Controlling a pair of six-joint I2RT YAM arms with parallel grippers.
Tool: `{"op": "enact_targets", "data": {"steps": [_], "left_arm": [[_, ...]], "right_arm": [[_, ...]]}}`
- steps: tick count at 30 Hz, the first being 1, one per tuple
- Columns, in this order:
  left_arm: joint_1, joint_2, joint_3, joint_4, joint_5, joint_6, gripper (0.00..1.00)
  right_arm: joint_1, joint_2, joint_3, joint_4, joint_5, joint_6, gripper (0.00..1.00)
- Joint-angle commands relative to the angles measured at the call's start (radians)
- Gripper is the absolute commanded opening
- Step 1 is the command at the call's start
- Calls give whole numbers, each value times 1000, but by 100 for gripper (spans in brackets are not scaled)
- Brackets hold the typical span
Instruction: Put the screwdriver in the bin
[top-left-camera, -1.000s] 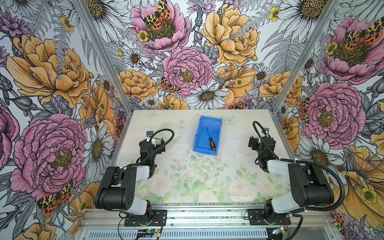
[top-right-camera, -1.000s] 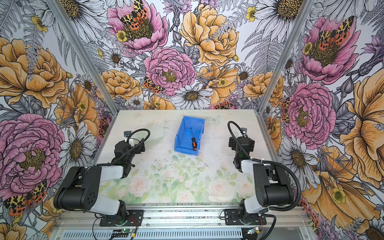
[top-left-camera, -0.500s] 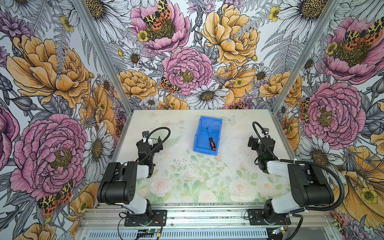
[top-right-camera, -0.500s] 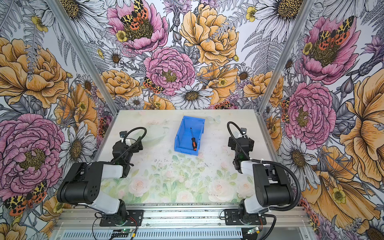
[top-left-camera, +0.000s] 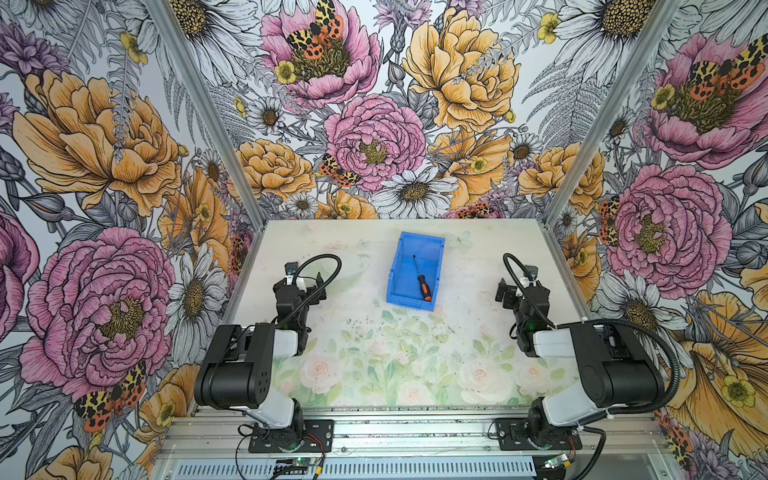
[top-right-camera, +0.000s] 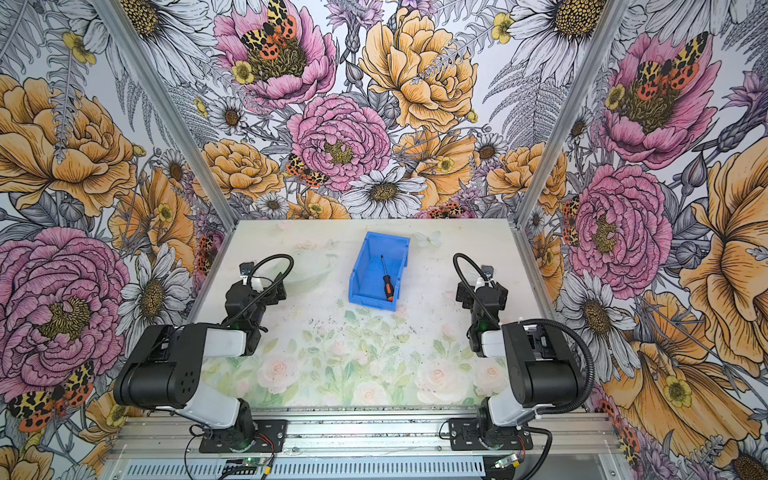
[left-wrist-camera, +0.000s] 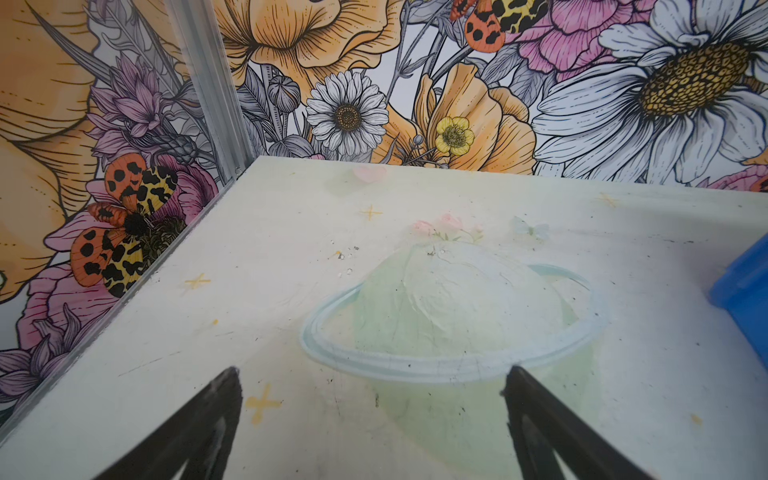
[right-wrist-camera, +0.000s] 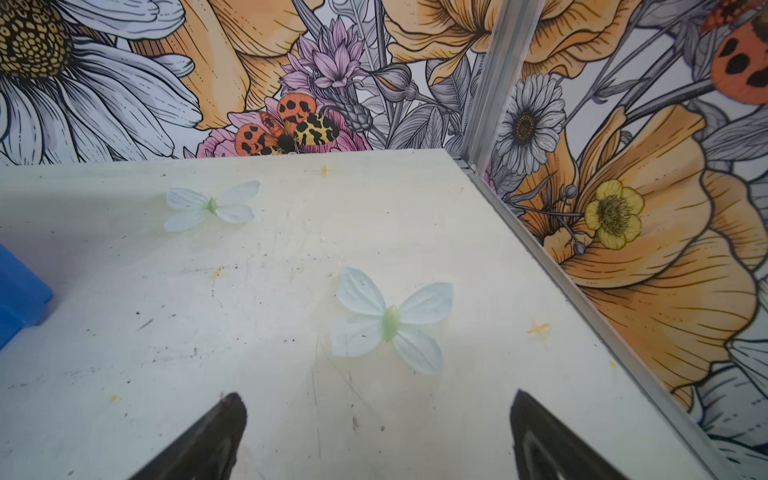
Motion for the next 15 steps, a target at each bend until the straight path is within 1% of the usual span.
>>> {"op": "enact_targets", "data": {"steps": [1,10,12,15], "left_arm": [[-5,-1,-7,37,-7,2,99],[-6,0,-4,34,-7,1,99],[6,0,-2,30,19,-7,99],[-5,0,-7,37,-3,0,99]], "right_arm": [[-6,-7,10,28,-19,3,99],[-6,-7,9,28,-18,3,100],[-16,1,19,20,-33,12,99],[-20,-1,18,17,-41,15,99]]}}
